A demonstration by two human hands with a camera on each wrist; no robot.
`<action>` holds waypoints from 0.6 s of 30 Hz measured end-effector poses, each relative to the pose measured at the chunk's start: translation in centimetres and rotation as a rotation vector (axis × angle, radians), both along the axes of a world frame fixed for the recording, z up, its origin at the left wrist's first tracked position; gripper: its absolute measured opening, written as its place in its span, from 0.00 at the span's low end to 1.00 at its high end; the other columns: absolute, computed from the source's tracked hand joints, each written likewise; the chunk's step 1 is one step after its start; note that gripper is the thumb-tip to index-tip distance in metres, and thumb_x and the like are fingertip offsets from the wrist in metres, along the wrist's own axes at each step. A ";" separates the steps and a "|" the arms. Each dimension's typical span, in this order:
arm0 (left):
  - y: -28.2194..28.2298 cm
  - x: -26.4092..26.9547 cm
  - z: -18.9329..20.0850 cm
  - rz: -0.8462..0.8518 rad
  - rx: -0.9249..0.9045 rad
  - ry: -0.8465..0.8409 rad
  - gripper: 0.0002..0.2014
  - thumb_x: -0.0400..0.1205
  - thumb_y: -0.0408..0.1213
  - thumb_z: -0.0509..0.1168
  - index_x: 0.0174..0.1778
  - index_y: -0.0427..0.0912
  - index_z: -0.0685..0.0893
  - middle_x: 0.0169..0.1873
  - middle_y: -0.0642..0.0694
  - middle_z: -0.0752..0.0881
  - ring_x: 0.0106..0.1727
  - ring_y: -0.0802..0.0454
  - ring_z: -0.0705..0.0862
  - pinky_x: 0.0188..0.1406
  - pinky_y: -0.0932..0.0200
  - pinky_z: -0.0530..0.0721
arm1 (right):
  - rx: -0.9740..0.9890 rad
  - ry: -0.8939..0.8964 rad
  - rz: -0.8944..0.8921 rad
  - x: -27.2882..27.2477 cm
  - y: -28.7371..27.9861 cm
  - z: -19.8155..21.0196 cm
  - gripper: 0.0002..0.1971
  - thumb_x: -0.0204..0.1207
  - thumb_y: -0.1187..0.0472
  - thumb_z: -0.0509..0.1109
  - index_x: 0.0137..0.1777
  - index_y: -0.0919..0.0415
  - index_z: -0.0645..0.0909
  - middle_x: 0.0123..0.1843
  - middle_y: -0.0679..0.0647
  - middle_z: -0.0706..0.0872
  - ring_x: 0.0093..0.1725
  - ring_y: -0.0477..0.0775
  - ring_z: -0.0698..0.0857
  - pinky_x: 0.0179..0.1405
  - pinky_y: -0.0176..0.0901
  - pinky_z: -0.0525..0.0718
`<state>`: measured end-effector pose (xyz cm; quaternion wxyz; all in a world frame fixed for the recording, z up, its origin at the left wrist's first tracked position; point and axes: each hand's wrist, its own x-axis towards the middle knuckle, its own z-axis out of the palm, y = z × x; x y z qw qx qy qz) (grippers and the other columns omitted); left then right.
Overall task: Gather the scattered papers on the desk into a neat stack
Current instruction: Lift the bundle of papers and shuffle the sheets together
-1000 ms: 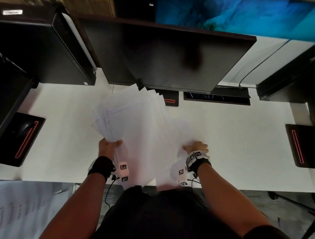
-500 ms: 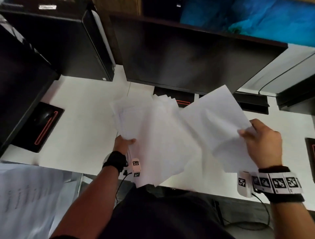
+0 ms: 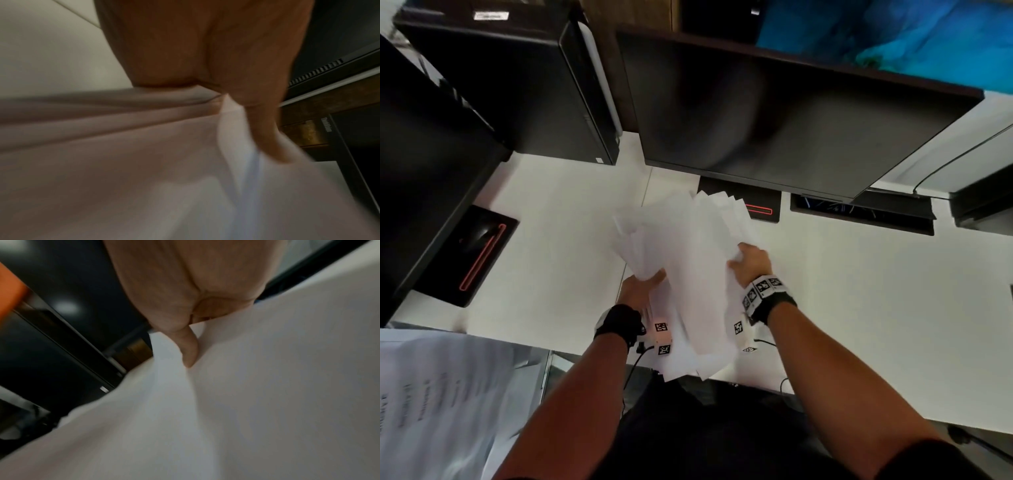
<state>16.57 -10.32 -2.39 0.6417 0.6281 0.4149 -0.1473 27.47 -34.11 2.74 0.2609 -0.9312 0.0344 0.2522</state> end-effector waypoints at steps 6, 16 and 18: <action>0.6 0.5 -0.9 -0.045 0.076 0.034 0.09 0.64 0.34 0.76 0.39 0.36 0.90 0.40 0.36 0.93 0.48 0.32 0.91 0.52 0.34 0.89 | -0.033 0.102 -0.021 -0.5 -1.9 -3.0 0.27 0.71 0.49 0.78 0.69 0.56 0.79 0.69 0.58 0.79 0.70 0.62 0.79 0.69 0.48 0.77; 0.1 -0.3 -0.9 0.133 -0.130 0.074 0.42 0.63 0.83 0.65 0.55 0.48 0.87 0.43 0.45 0.85 0.47 0.45 0.84 0.52 0.49 0.81 | -0.124 0.018 -0.138 0.7 -6.4 -3.8 0.49 0.62 0.39 0.81 0.80 0.53 0.64 0.78 0.54 0.67 0.76 0.62 0.70 0.72 0.62 0.74; 0.0 -0.3 -1.4 0.033 -0.031 0.030 0.43 0.52 0.72 0.81 0.53 0.42 0.89 0.47 0.43 0.91 0.48 0.44 0.89 0.53 0.46 0.87 | -0.131 0.037 -0.109 1.0 -6.1 -3.8 0.49 0.62 0.38 0.80 0.80 0.53 0.64 0.77 0.54 0.68 0.75 0.62 0.72 0.70 0.62 0.73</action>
